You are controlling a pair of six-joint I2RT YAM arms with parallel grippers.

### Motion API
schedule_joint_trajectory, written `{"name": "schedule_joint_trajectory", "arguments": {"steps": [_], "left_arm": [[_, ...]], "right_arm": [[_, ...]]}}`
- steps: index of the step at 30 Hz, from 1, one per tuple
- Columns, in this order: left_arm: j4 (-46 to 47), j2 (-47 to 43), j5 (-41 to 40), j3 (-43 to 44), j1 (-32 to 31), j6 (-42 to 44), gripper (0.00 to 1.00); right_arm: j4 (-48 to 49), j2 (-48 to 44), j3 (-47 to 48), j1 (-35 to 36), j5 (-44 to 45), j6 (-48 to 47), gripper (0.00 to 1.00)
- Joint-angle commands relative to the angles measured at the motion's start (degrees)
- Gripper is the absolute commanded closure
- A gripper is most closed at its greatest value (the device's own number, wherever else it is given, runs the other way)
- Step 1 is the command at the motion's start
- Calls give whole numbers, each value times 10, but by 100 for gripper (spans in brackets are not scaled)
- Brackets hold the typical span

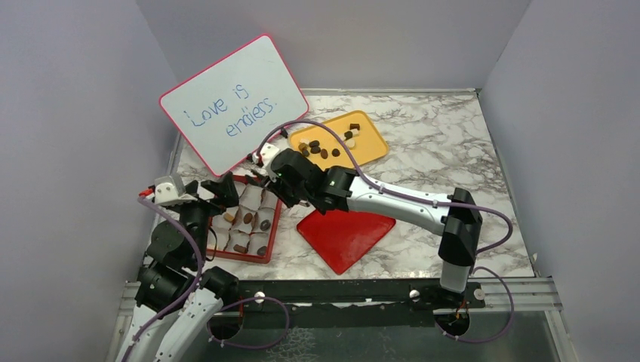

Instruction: Pack the chocolate

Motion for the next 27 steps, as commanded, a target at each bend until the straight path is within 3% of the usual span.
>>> {"name": "schedule_joint_trajectory", "arguments": {"steps": [1,13,27], "left_arm": [[12,34,45,-2,-1,15,1],[12,78,89,-7,-1,29,1],[14,50,92,-14,-1,35,1]], "right_arm": [[0,-49,-31,-30,76,-15,65],[41,-50,-91,-163,51,-33,65],[49,40,-39,-191,32,-40,65]]}}
